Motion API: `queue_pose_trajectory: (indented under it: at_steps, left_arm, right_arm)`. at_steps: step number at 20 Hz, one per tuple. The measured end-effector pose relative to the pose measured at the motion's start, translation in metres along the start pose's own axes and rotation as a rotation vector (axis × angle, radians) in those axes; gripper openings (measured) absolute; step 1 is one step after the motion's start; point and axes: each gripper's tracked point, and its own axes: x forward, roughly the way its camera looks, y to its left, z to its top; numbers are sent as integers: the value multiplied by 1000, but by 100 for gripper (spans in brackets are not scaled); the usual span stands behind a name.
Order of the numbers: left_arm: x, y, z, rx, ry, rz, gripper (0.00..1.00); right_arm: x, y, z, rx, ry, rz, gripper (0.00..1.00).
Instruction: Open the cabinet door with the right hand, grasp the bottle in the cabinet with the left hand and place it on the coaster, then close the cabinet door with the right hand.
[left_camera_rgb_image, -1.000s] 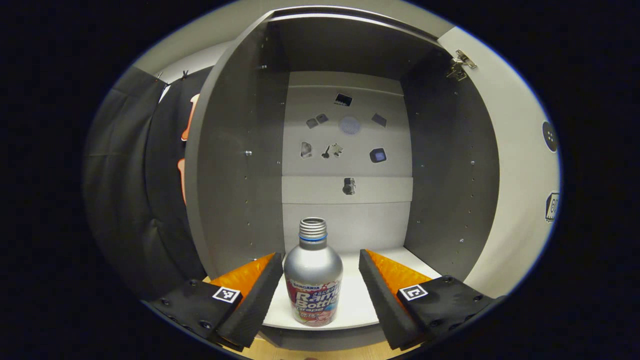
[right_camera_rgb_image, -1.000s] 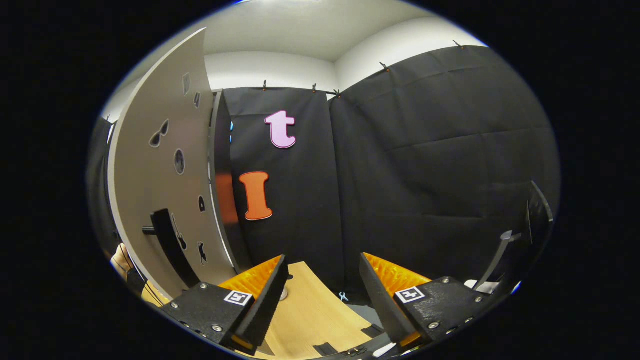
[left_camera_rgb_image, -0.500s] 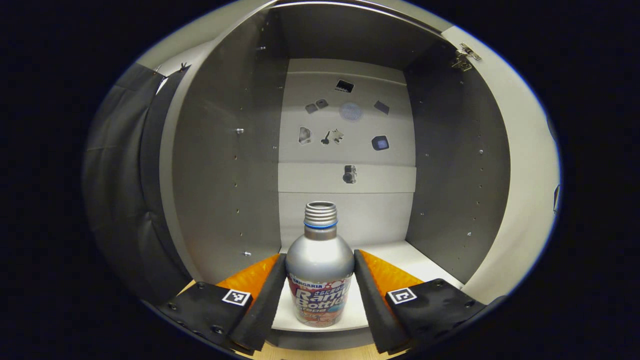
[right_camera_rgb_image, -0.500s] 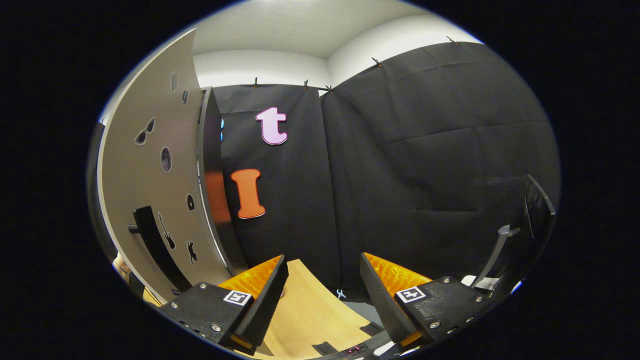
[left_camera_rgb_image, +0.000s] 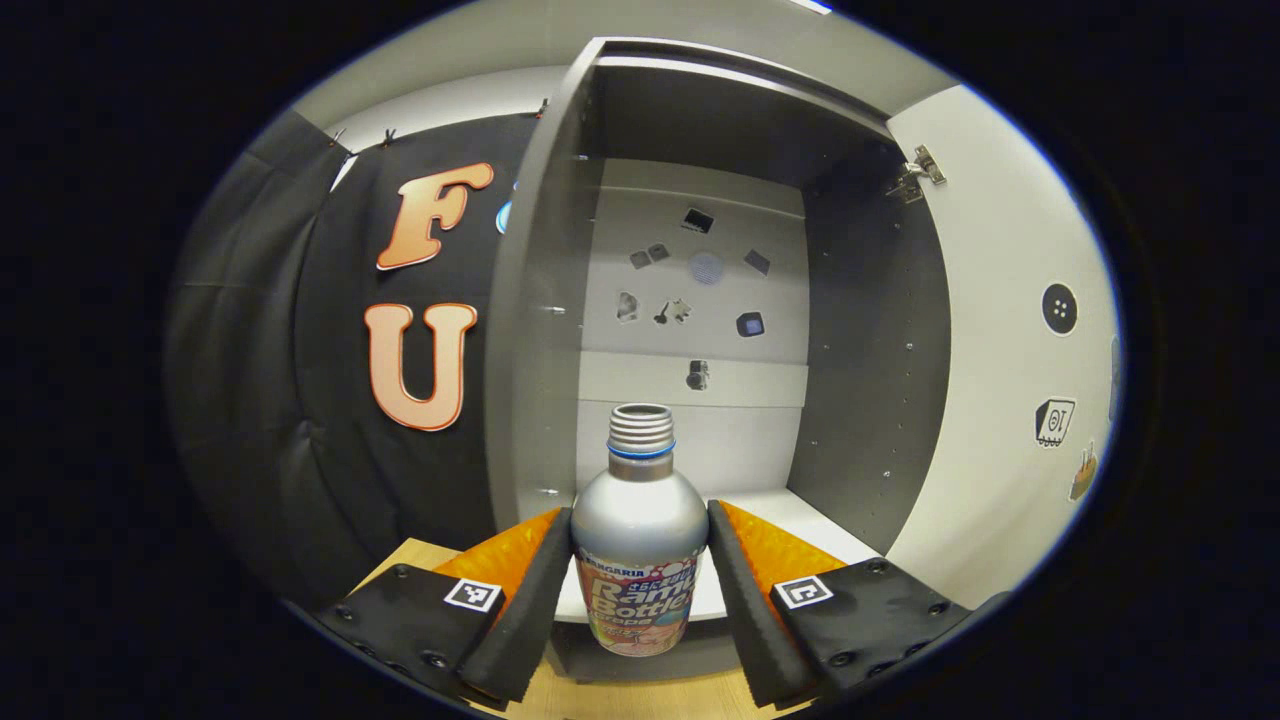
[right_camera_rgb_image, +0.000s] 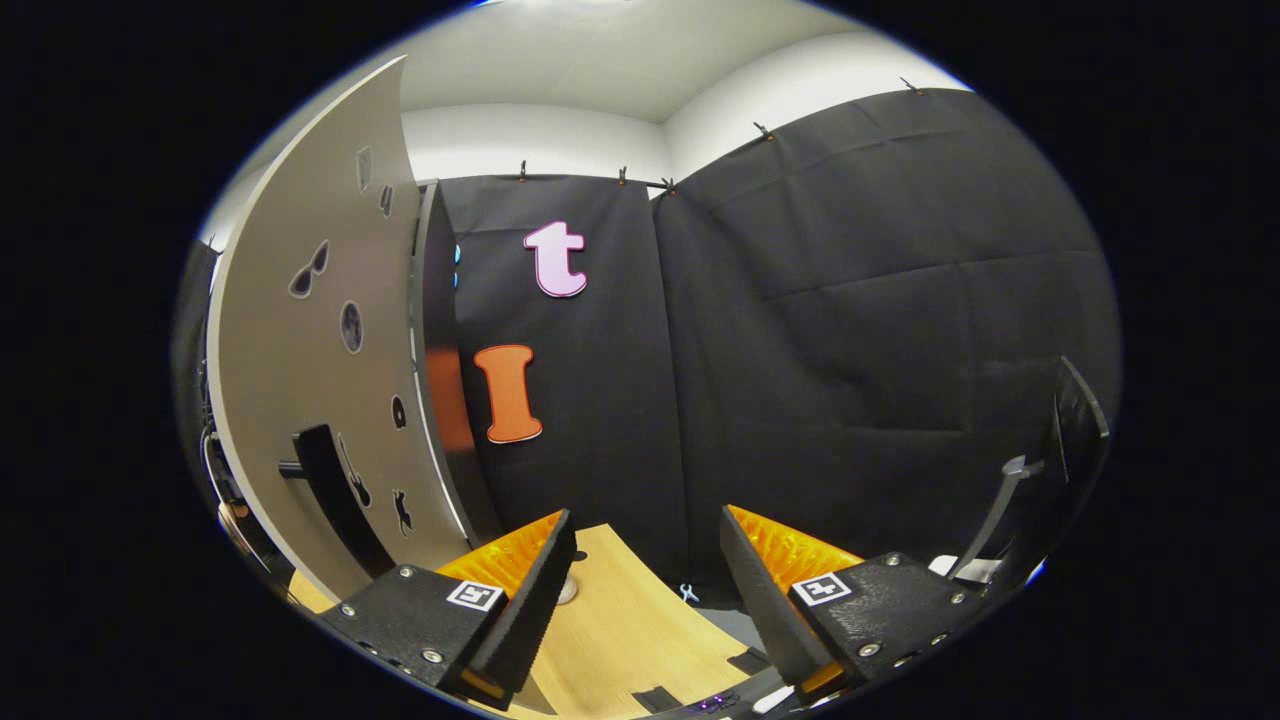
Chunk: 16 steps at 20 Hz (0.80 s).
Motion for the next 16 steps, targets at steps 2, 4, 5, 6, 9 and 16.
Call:
queue_pose_trajectory:
  at_steps: [2,4,5,6,9,16]
  left_arm:
    - [-18,17,-5,8,3,21,84]
    - [-36,35,-13,10,7,46,82]
    - [-45,44,-17,4,7,56,82]
    - [-53,53,-22,0,12,68,82]
    - [-77,78,-47,4,37,106,84]
    - [-125,120,-129,-8,117,162,84]
  right_arm:
    - [0,2,1,-1,-4,10,90]
    - [-1,4,0,0,-4,22,90]
    - [-2,4,0,0,-3,26,90]
    - [-2,5,0,1,-1,30,90]
    - [-6,7,-1,-4,4,41,90]
    - [-8,8,0,-18,1,56,90]
